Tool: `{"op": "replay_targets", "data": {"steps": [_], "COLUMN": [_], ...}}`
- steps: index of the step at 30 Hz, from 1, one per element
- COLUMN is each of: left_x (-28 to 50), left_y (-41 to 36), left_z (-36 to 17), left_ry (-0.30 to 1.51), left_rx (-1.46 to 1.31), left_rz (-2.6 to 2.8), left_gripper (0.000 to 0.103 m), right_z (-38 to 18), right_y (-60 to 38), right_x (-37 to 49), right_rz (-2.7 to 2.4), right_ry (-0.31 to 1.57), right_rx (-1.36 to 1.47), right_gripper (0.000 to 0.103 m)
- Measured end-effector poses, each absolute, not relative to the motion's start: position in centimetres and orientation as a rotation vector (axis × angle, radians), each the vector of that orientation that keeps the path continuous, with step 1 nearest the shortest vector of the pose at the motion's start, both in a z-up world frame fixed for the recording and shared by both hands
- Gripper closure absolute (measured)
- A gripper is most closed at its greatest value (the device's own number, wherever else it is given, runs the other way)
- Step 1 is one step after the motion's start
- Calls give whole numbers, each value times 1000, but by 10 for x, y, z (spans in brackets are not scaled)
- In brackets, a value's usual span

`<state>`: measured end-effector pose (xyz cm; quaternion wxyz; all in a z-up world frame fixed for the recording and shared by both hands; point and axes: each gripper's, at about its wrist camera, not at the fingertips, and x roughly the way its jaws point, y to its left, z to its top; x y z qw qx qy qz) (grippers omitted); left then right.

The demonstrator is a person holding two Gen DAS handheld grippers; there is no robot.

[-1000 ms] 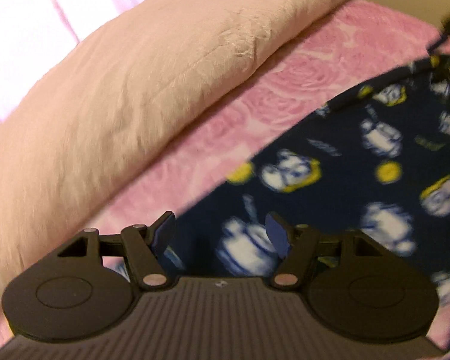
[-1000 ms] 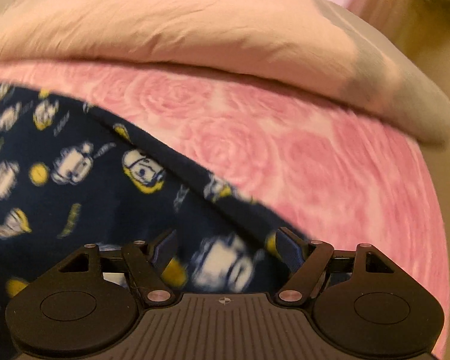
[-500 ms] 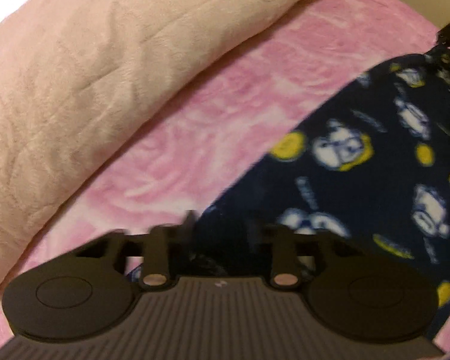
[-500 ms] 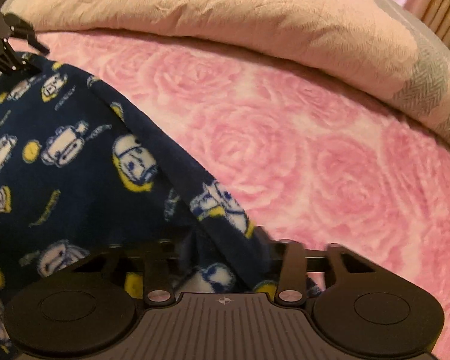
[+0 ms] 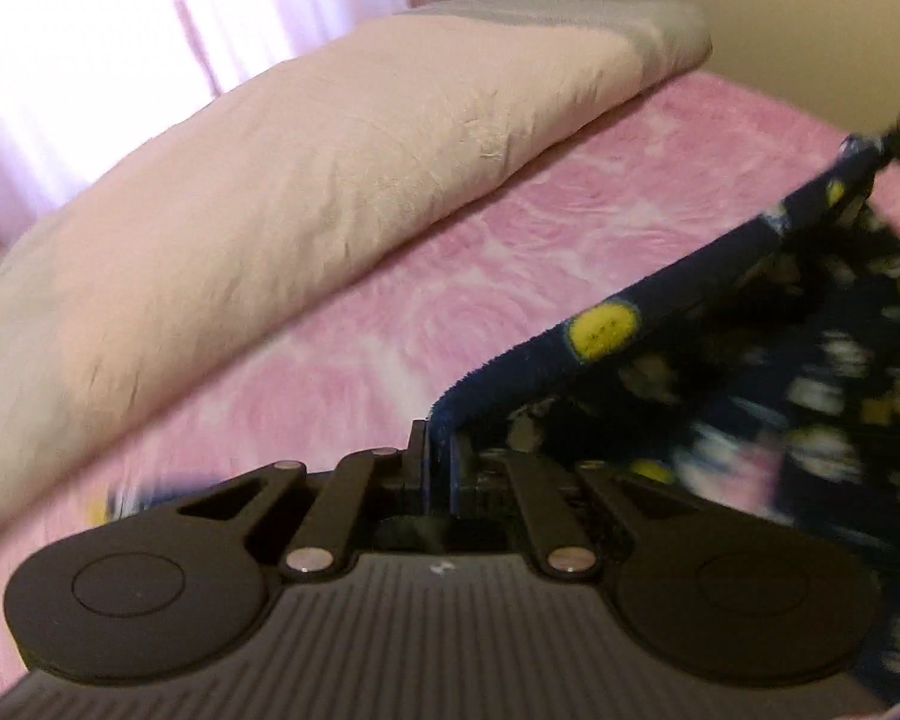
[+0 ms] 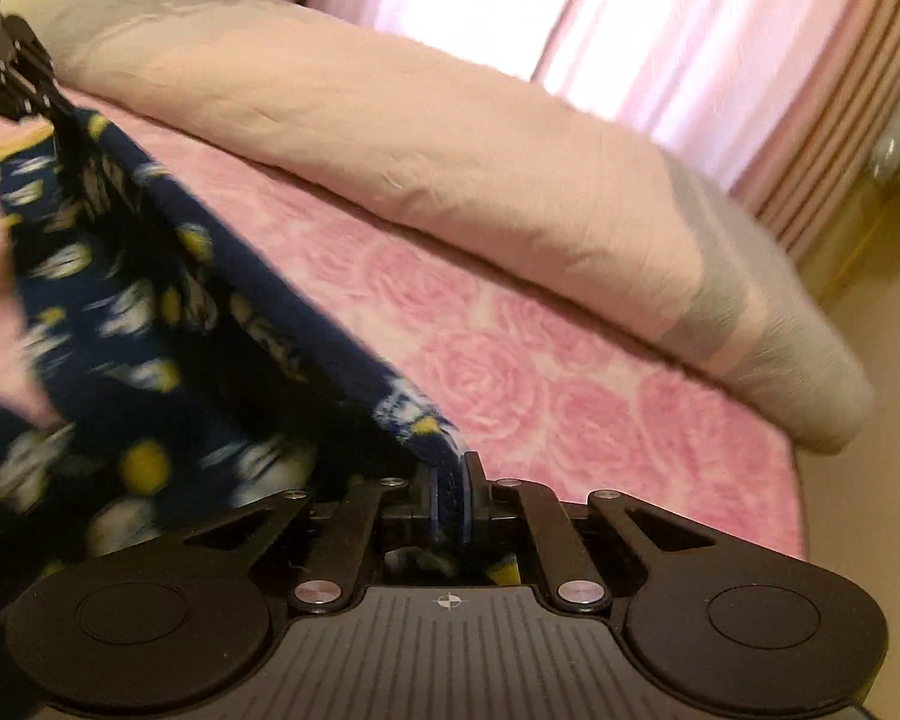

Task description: Fold clothes

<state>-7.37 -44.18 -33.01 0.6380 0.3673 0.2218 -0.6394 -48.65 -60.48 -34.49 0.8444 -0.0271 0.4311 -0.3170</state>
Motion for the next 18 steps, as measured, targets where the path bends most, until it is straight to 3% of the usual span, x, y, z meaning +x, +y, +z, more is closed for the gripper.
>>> {"op": "replay_targets", "data": {"steps": [5, 11, 14, 16, 18], "left_x": [-130, -169, -170, -166, -152], "left_y": [-319, -250, -243, -241, -245], "left_z": [-331, -401, -398, -393, -388], "left_ry": [725, 1122, 1150, 1152, 1164], "left_rx": [772, 806, 757, 708, 622], "left_rz": [-1357, -1147, -1135, -1125, -1070], "left_gripper": [99, 94, 82, 65, 64], "right_z": [-336, -397, -416, -410, -400], "right_y": [-506, -435, -421, -428, -440], "right_x": [-532, -555, -564, -577, -596], "right_rz": [-623, -643, -728, -830, -943], "right_ry": [989, 1259, 1289, 1179, 1023], "right_rx": [12, 200, 326, 482, 676], "right_gripper": [98, 96, 46, 44, 44]}}
